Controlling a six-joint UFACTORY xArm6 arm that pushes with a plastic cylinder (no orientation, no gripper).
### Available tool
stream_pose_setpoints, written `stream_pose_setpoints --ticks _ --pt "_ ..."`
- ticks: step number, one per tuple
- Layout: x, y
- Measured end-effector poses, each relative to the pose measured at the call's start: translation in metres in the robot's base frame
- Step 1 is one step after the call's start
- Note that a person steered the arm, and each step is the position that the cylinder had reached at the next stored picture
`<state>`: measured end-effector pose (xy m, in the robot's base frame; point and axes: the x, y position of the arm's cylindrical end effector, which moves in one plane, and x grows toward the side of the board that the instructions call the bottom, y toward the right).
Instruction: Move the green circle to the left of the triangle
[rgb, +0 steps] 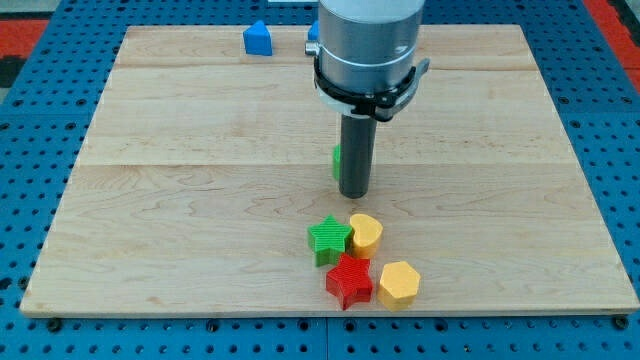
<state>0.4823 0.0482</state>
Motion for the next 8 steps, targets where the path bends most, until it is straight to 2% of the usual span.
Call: stream_pose_setpoints --ticks 1,2,3,4,5,6,7,8 --pt "-0.025 0.020" --pt "-0.072 -0.051" --pt "-0.057 -0.113" --pt "-0.019 -0.072" --pt "-0.020 -0.141" --pt "-0.074 -0.207" --pt "-0.083 -0.209" --pt "-0.008 -0.172"
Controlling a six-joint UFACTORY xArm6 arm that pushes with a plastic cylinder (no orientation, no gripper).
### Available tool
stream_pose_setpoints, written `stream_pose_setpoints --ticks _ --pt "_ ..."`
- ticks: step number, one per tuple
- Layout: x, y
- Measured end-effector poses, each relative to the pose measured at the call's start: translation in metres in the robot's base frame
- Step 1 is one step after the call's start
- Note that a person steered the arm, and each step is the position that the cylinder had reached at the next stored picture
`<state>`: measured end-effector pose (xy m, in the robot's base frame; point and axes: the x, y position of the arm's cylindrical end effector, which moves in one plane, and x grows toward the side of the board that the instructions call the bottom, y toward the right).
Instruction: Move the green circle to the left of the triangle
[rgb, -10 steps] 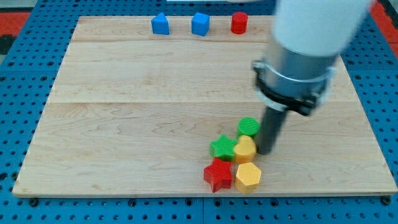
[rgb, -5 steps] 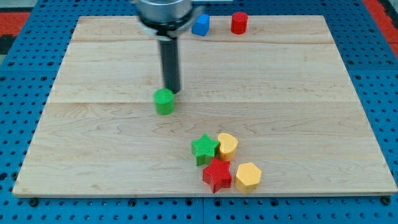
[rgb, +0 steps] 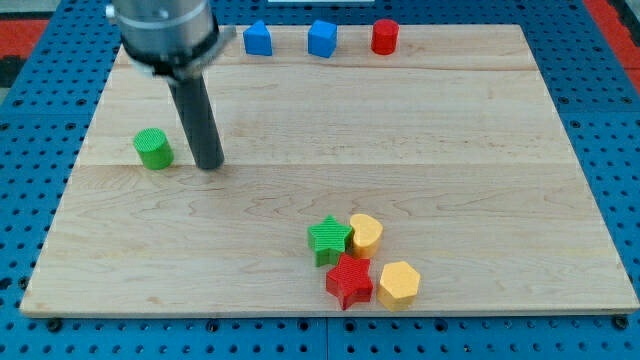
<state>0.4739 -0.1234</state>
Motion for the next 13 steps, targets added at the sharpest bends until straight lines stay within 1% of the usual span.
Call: stream_pose_setpoints --ticks 1,2,3,4,5,6,7,8,9,10,11,12,13 --pt "0.016 -0.045" --pt "-0.039 -0.041" --pt "-0.110 -0.023" --pt "-0.061 -0.006" --pt "0.013 -0.050" --pt "-0.064 -0.082" --pt "-0.167 -0.070" --pt "-0.220 -0.049" --pt "-0.197 -0.038" --pt "-0.144 0.002" --pt "-0.109 0.105" --pt "-0.034 0.233" --pt "0.083 0.307"
